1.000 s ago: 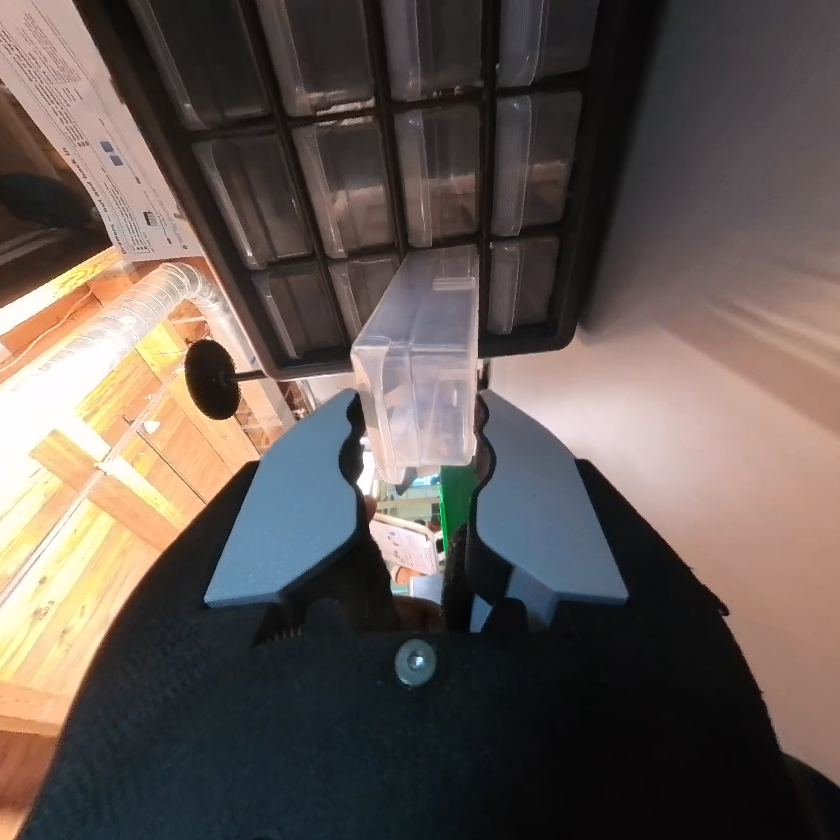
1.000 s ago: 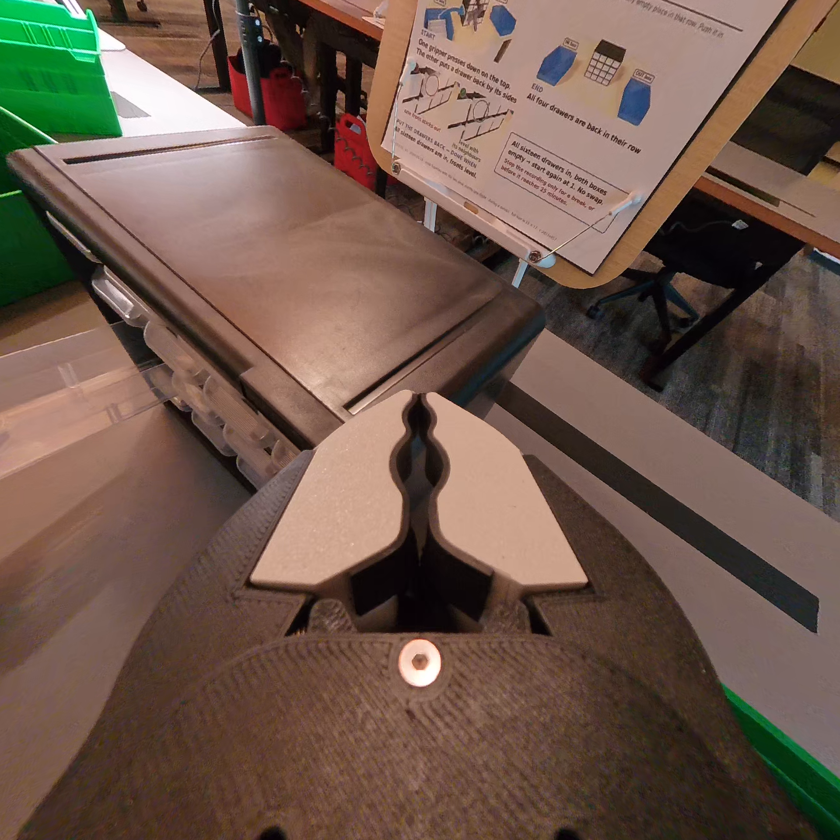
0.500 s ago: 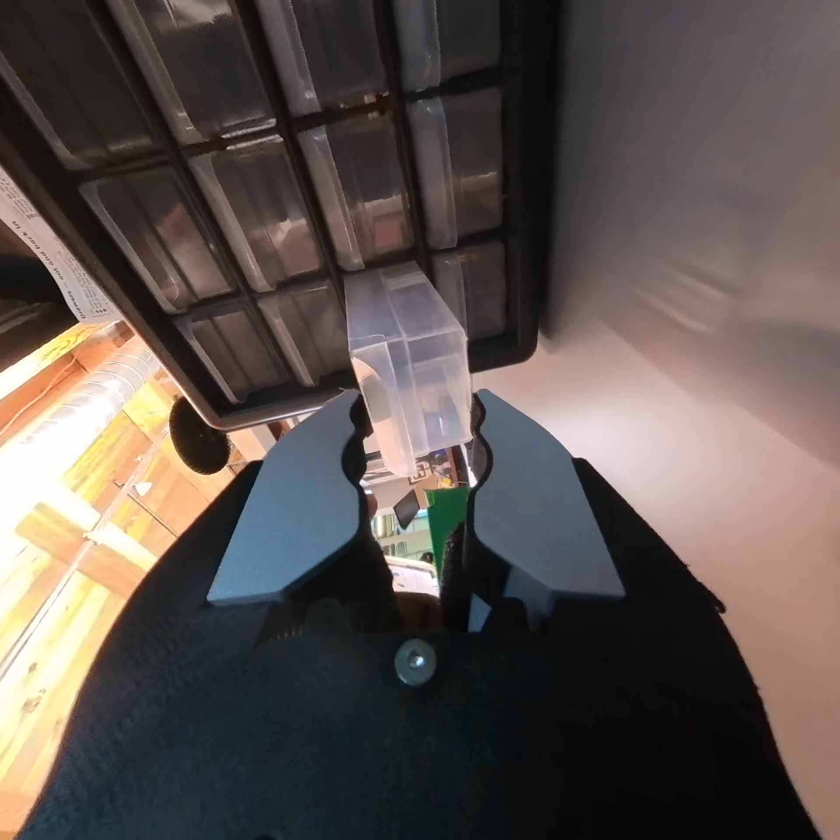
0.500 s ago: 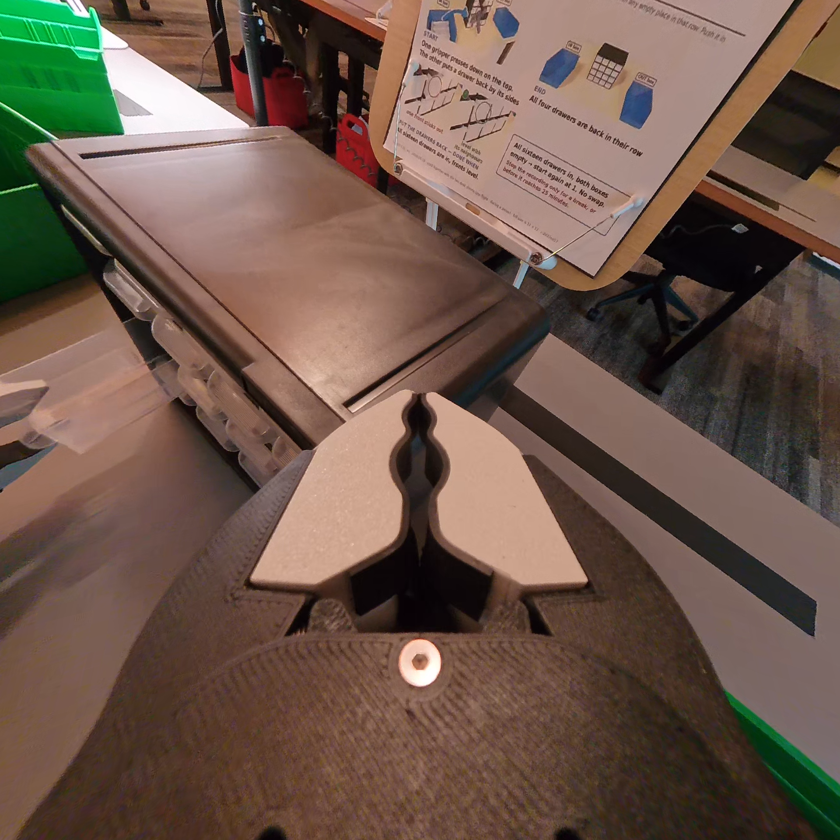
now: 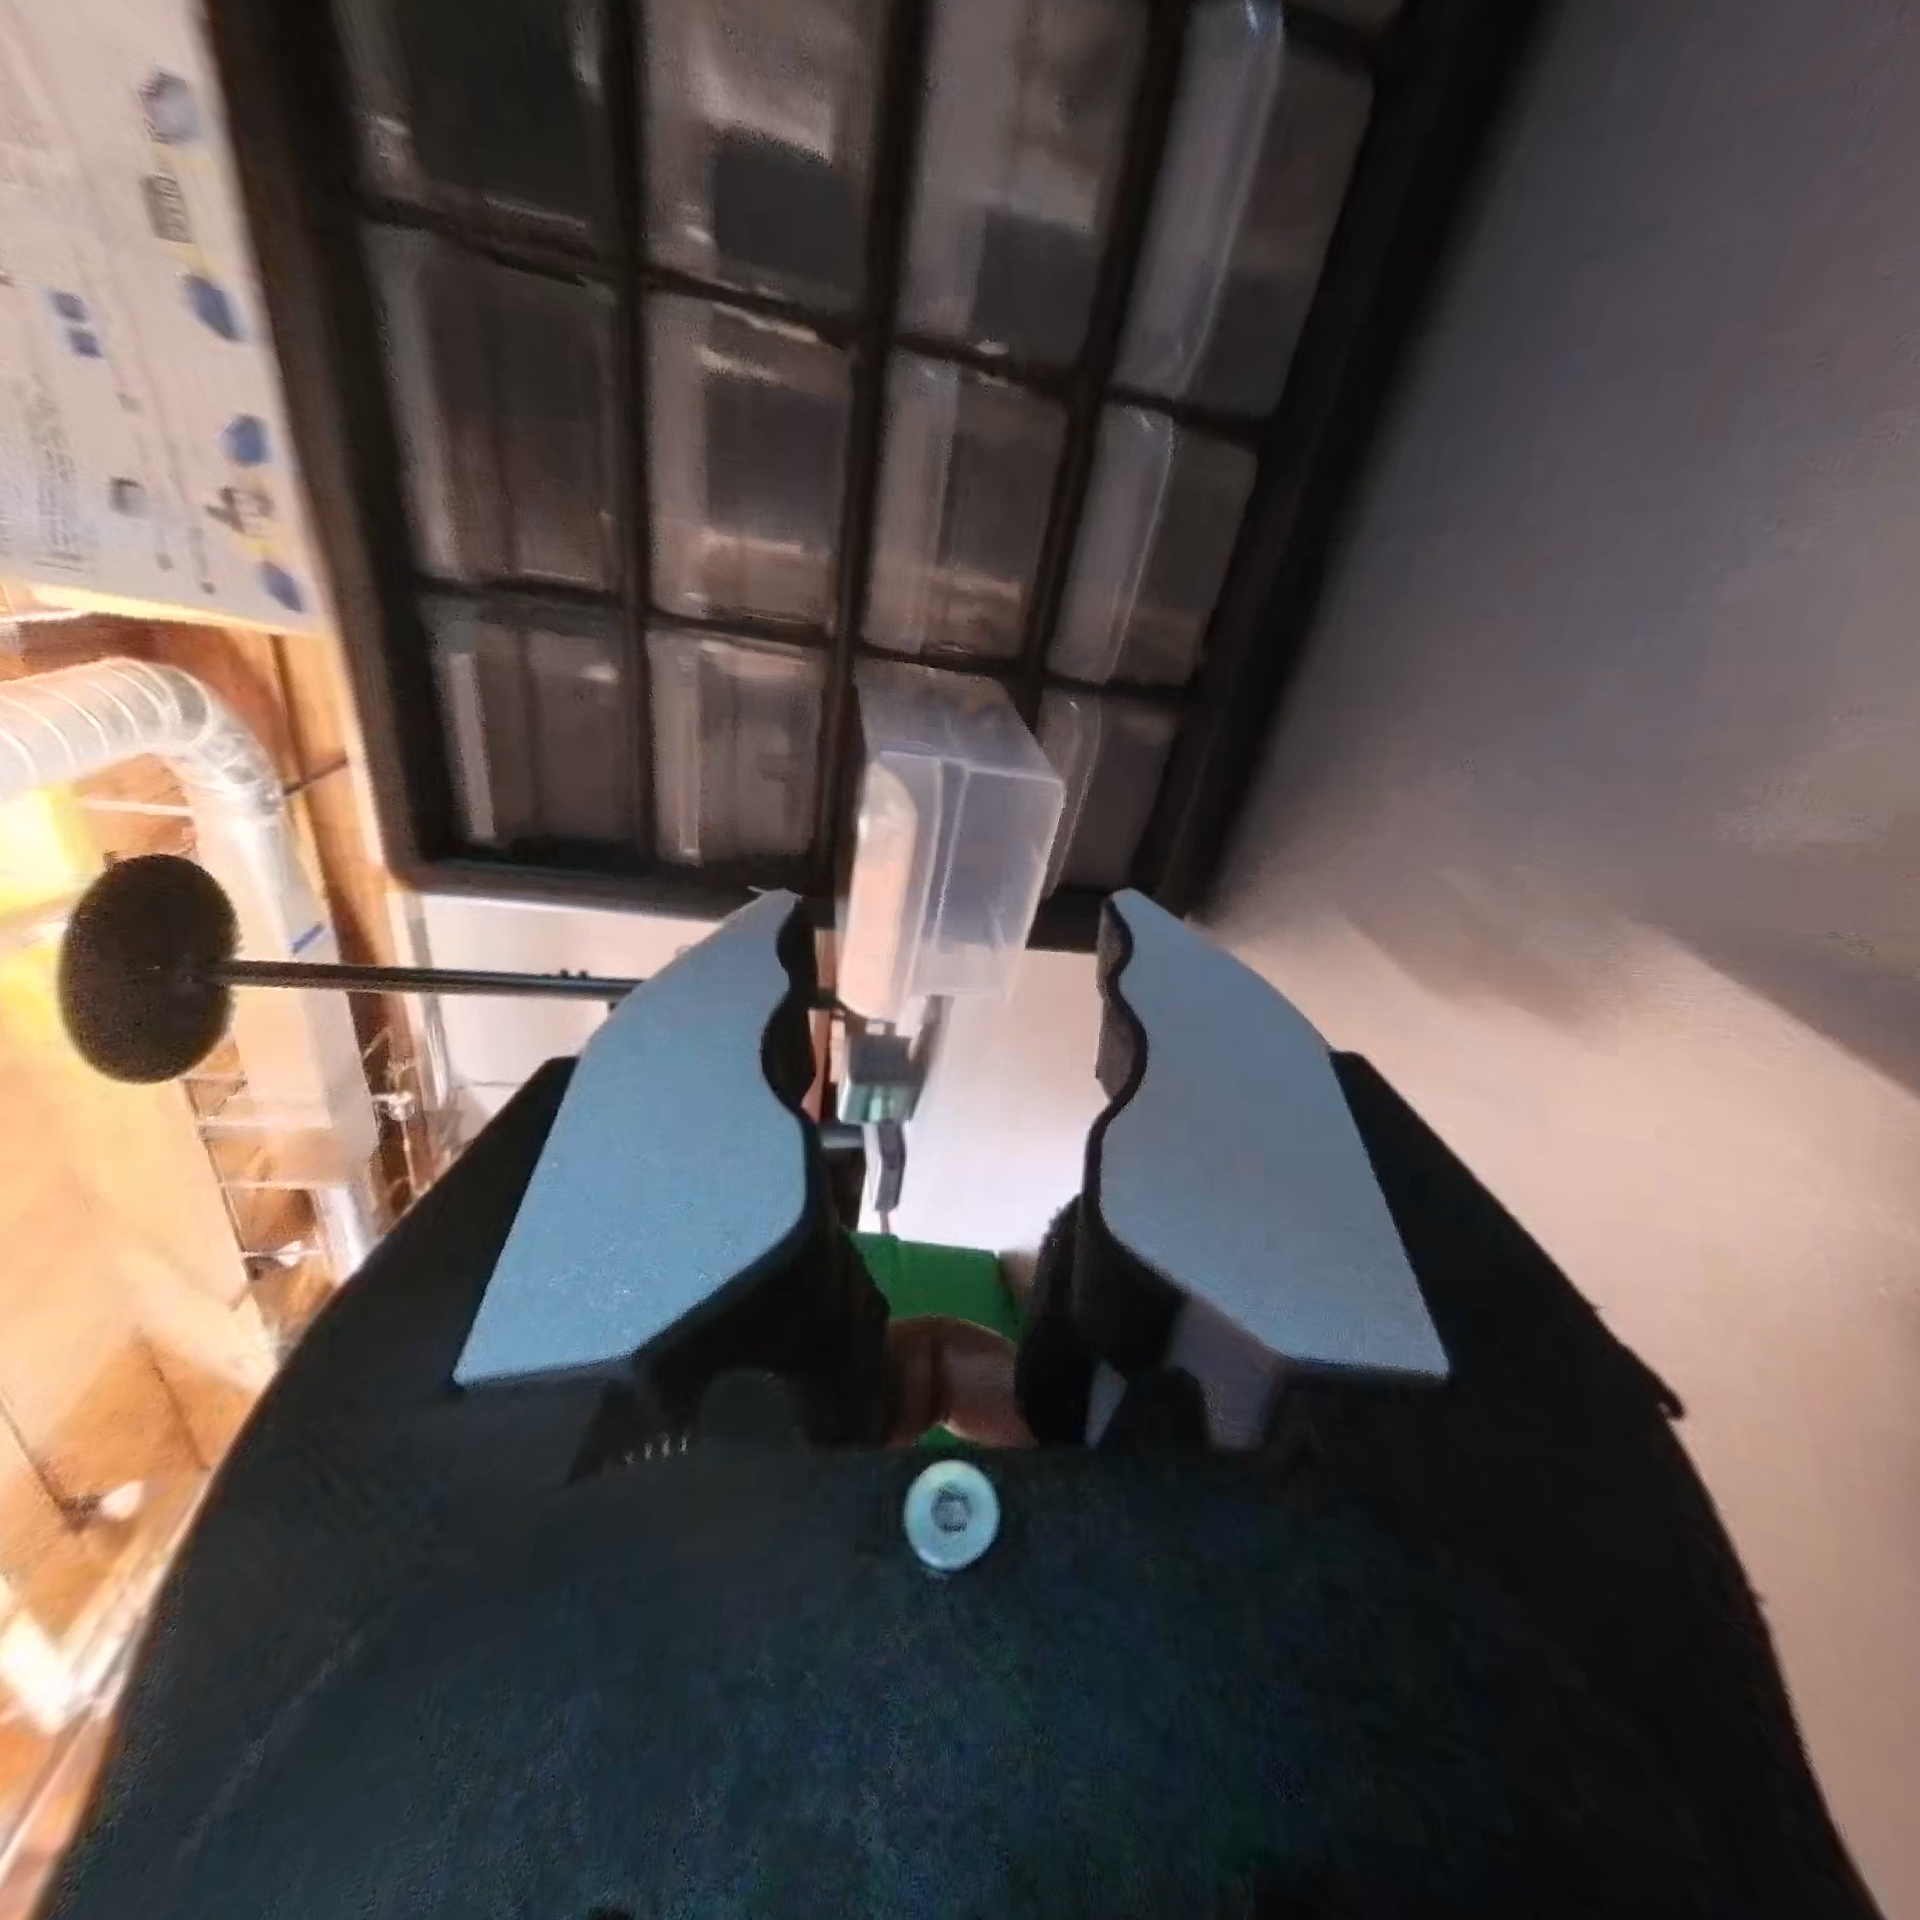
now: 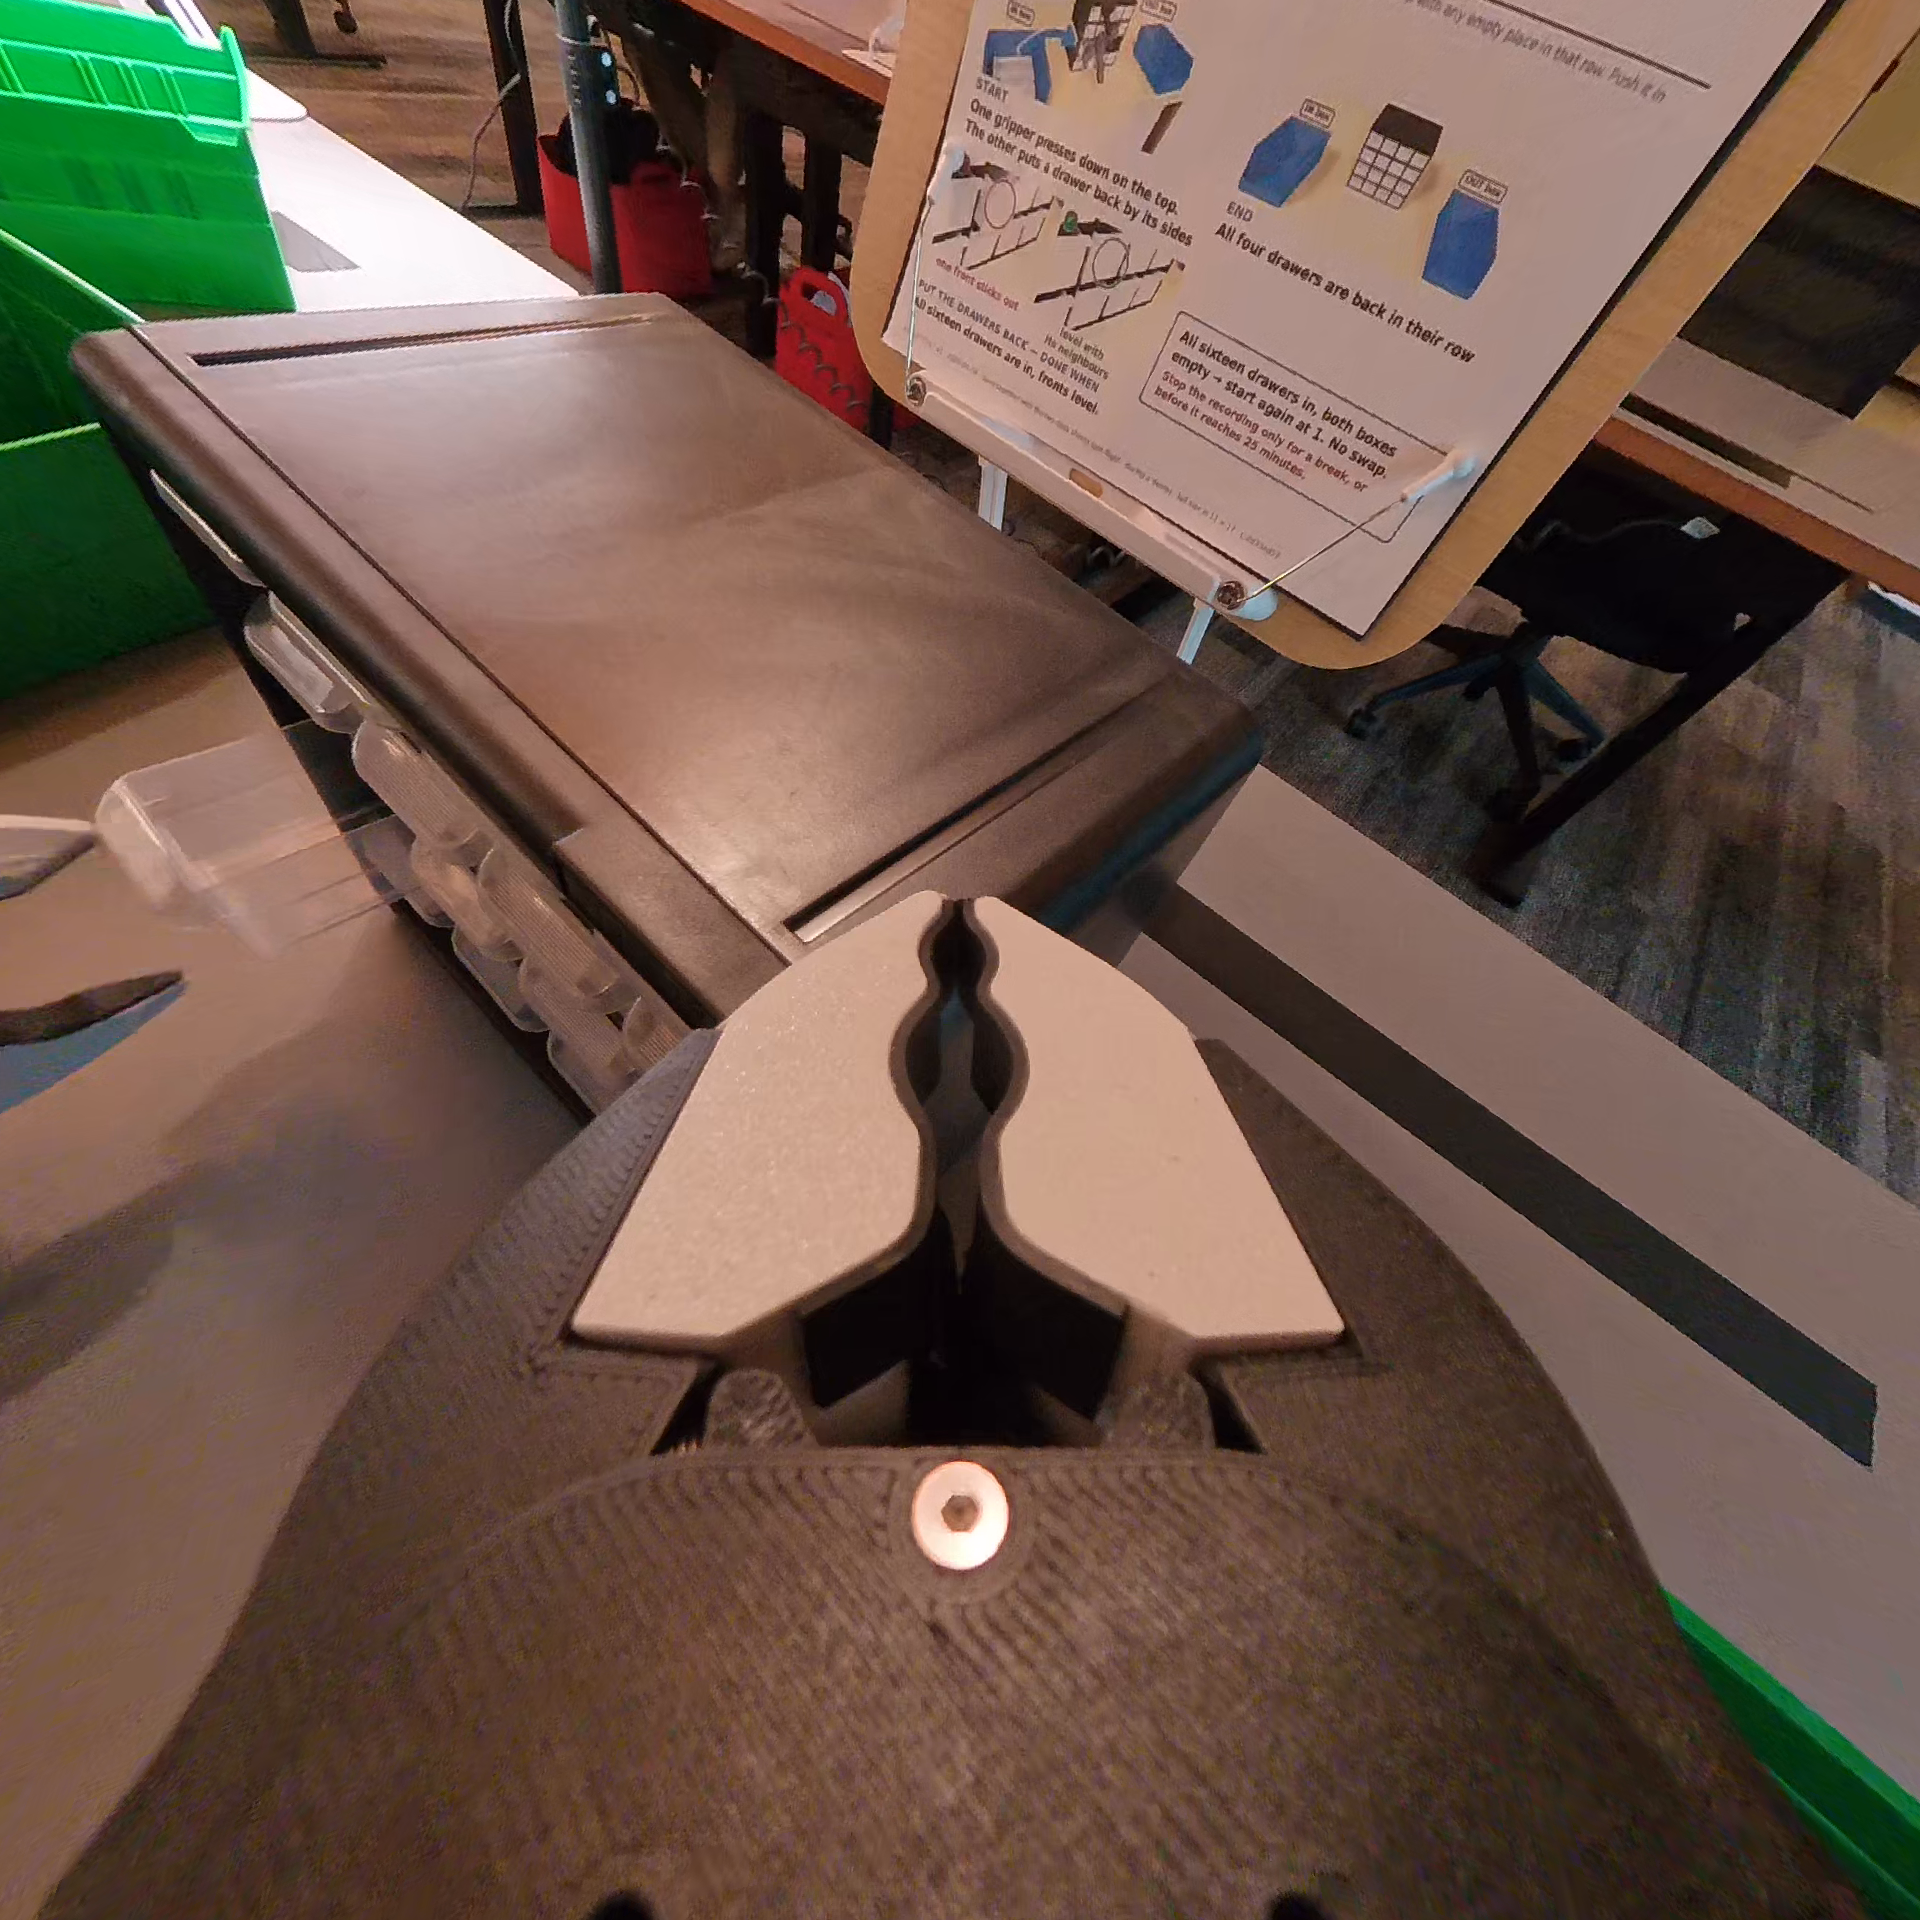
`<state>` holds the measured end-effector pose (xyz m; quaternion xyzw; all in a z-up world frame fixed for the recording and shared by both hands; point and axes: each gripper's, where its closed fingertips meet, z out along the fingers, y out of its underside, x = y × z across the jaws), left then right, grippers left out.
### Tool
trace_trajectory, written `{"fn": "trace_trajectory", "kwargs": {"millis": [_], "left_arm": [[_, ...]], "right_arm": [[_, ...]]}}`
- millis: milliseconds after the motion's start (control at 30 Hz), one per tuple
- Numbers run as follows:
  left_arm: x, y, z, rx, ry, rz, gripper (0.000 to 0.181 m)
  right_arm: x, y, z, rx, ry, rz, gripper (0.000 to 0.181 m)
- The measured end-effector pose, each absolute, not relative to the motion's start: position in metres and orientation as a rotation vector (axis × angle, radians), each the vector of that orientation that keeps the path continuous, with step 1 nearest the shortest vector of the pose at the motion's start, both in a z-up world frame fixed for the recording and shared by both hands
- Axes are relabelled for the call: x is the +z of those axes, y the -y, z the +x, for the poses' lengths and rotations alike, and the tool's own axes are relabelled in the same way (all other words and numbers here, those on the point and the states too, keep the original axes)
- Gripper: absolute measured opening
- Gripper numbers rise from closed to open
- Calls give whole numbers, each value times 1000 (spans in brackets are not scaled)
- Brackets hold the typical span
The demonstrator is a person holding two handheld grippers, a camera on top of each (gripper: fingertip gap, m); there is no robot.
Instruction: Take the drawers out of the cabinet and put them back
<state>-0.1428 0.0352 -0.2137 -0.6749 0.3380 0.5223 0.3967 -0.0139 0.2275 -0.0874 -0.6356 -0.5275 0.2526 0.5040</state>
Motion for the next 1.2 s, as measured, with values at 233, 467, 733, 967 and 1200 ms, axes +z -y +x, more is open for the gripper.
{"fn": "trace_trajectory", "kwargs": {"millis": [233, 467, 733, 967, 1200], "left_arm": [[-203, -32, -143, 1342, -848, -1660, 0], [-206, -54, -152, 1384, -905, -1689, 0], [-215, -82, -172, 1394, -942, -1741, 0], [-229, -101, -182, 1375, -963, -1790, 0], [-211, -93, -162, 1177, -812, -1709, 5]], "right_arm": [[-87, -227, -14, 596, 1271, -1533, 1], [-87, -227, -14, 612, 1274, -1533, 1], [-88, -227, -14, 602, 1276, -1532, 0], [-88, -227, -14, 605, 1278, -1531, 0], [-87, -227, -14, 612, 1277, -1531, 0]]}}
